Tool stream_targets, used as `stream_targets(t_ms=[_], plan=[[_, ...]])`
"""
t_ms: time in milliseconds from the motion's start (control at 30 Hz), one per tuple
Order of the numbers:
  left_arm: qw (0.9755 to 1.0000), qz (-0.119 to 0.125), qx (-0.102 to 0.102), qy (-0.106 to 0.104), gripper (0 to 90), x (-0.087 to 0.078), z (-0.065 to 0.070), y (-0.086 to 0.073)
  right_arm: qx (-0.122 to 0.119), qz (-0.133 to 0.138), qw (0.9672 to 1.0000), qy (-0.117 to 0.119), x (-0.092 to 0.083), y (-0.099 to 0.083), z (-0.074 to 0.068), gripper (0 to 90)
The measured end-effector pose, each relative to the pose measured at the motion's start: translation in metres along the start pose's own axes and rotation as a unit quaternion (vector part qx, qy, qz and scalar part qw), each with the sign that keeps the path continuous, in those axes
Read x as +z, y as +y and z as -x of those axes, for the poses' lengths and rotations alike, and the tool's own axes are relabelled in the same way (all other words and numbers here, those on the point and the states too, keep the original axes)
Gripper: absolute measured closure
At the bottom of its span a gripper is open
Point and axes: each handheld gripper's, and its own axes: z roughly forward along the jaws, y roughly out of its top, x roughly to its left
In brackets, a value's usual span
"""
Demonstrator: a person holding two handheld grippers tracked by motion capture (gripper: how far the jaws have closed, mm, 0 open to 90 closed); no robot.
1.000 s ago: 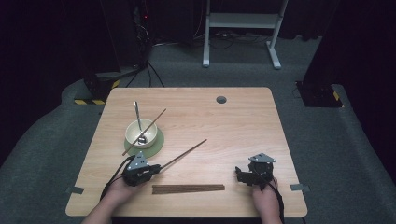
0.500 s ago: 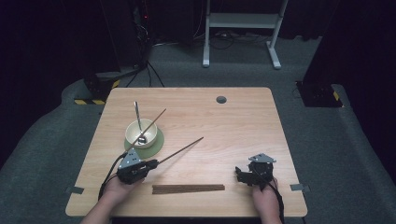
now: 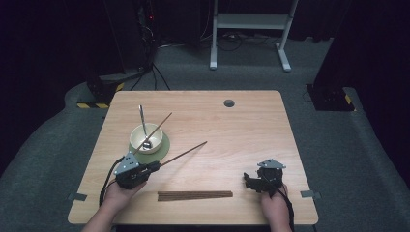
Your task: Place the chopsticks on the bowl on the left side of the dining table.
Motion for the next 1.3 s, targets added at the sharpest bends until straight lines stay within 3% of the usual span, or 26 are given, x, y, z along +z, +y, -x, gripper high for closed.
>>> stream_targets(t_ms=[300, 367, 400, 533, 600, 667, 733, 833, 900, 967, 1233, 1300], plan=[[0.9997, 0.02, -0.008, 0.009, 83.6, -0.006, -0.002, 0.002, -0.002, 0.001, 1.0, 0.0, 0.0, 0.0, 0.0, 10.8], [0.9994, 0.029, -0.012, 0.015, 83.7, -0.008, -0.002, 0.003, 0.0, 0.001, 1.0, -0.001, 0.0, 0.0, 0.0, 10.8], [0.9994, 0.03, -0.002, 0.017, 83.7, -0.01, -0.004, 0.004, 0.0, 0.001, 1.0, -0.001, 0.0, 0.0, 0.0, 10.8], [0.9983, 0.048, -0.015, 0.03, 83.7, -0.015, -0.006, 0.005, 0.0, 0.001, 1.0, 0.0, 0.0, 0.0, 0.0, 10.8], [0.998, 0.048, -0.009, 0.04, 83.7, -0.019, -0.009, 0.005, 0.0, 0.0, 1.0, 0.0, 0.0, 0.0, 0.0, 10.8], [0.9969, 0.061, -0.017, 0.047, 83.7, -0.022, -0.011, 0.005, 0.0, 0.0, 1.0, 0.0, 0.0, 0.0, 0.0, 10.8], [0.9969, 0.059, -0.009, 0.051, 83.7, -0.024, -0.014, 0.006, -0.002, 0.001, 1.0, 0.0, 0.0, 0.0, 0.0, 10.8], [0.995, 0.074, -0.025, 0.061, 83.7, -0.027, -0.016, 0.006, 0.0, 0.0, 1.0, 0.0, 0.0, 0.0, 0.0, 10.8], [0.9946, 0.076, -0.017, 0.068, 83.7, -0.03, -0.019, 0.006, 0.0, 0.0, 1.0, 0.0, 0.0, 0.0, 0.0, 10.8], [0.9935, 0.081, -0.022, 0.077, 83.7, -0.032, -0.021, 0.006, 0.0, 0.0, 1.0, 0.0, 0.0, 0.0, 0.0, 10.8], [0.9898, 0.084, -0.045, 0.107, 83.7, -0.038, -0.031, 0.003, 0.0, 0.0, 1.0, 0.0, 0.0, 0.0, 0.0, 10.8], [0.9894, 0.084, -0.041, 0.111, 83.7, -0.04, -0.034, 0.002, -0.002, 0.001, 1.0, 0.0, 0.0, 0.0, 0.0, 10.8]])
